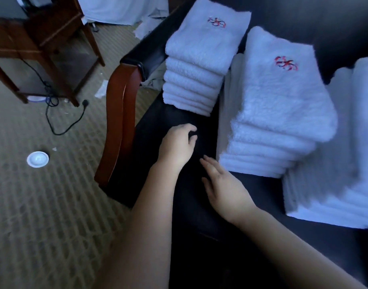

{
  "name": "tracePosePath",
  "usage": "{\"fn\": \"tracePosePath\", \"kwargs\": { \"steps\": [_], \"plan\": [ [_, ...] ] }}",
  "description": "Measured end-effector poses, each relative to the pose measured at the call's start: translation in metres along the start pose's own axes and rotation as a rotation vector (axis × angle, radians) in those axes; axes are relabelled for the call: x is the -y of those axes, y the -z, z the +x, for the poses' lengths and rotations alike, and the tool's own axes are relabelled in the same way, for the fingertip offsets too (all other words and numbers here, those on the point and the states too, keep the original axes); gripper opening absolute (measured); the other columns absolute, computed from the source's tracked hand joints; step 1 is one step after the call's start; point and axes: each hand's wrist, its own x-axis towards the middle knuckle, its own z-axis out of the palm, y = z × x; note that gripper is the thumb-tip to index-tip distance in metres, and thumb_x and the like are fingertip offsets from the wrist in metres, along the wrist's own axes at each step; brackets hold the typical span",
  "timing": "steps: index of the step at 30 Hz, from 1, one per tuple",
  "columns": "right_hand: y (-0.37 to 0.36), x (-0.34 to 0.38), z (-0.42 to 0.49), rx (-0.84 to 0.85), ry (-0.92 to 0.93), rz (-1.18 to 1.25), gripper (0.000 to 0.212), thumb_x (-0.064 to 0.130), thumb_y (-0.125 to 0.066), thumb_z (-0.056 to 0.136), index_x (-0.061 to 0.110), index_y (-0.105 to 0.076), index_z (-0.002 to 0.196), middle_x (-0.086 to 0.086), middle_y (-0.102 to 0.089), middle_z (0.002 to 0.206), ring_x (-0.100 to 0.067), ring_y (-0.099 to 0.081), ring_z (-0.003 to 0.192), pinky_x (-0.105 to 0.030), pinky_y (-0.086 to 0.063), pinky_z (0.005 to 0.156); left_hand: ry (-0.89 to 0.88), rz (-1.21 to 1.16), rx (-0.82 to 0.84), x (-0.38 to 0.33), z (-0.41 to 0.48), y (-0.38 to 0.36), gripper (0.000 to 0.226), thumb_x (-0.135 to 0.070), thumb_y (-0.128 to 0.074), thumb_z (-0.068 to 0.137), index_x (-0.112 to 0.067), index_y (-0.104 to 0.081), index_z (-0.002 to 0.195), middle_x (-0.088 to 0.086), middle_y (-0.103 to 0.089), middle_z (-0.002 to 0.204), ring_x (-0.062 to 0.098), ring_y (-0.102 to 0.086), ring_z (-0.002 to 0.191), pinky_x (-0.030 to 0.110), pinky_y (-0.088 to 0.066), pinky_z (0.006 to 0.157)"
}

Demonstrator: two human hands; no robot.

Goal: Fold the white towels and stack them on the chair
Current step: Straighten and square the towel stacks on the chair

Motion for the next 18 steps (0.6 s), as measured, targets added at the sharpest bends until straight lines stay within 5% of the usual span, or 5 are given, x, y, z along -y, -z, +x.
{"fn": "tracePosePath", "kwargs": {
  "steps": [6, 10, 13, 18],
  "plan": [
    [0.031, -0.033, -0.063, -0.078, -0.134, -0.092, 0.041, 0.017, -0.042, 0.1, 0.014, -0.047, 0.14, 0.001, -0.045, 0.145, -0.018, -0.045, 0.129, -0.029, -0.043, 0.095, 0.006, 0.029, 0.133, -0.043, -0.084, -0.02, 0.033, -0.02, -0.061, 0.093, -0.013, -0.06, 0.125, 0.002, -0.064, 0.12, 0.023, -0.051, 0.113, 0.035, -0.043, 0.095],
    [0.039, -0.058, -0.087, -0.18, -0.288, -0.022, 0.044, 0.011, -0.046, 0.097, 0.006, -0.045, 0.141, -0.007, -0.043, 0.147, -0.025, -0.042, 0.132, -0.033, -0.038, 0.102, 0.074, -0.01, 0.14, -0.06, -0.096, -0.035, 0.034, -0.023, -0.063, 0.092, -0.012, -0.06, 0.125, 0.002, -0.063, 0.121, 0.023, -0.049, 0.113, 0.035, -0.043, 0.095],
    [0.042, -0.062, -0.09, -0.211, -0.279, 0.041, 0.049, 0.008, -0.048, 0.095, 0.005, -0.04, 0.144, -0.01, -0.04, 0.15, -0.026, -0.041, 0.135, -0.026, -0.032, 0.105, 0.208, -0.045, -0.002, -0.075, -0.089, -0.046, 0.023, -0.02, -0.067, 0.09, -0.008, -0.06, 0.109, 0.002, -0.066, 0.107, 0.022, -0.055, 0.104, 0.037, -0.048, 0.084],
    [0.042, -0.06, -0.083, -0.226, -0.332, 0.098, 0.052, 0.008, -0.047, 0.095, 0.005, -0.034, 0.145, -0.009, -0.042, 0.146, -0.027, -0.045, 0.126, -0.026, -0.035, 0.094, 0.346, -0.052, -0.073, -0.078, -0.076, -0.061, 0.014, -0.019, -0.066, 0.089, -0.009, -0.057, 0.091, 0.004, -0.066, 0.087, 0.024, -0.058, 0.089, 0.032, -0.042, 0.063]
  ]
}}
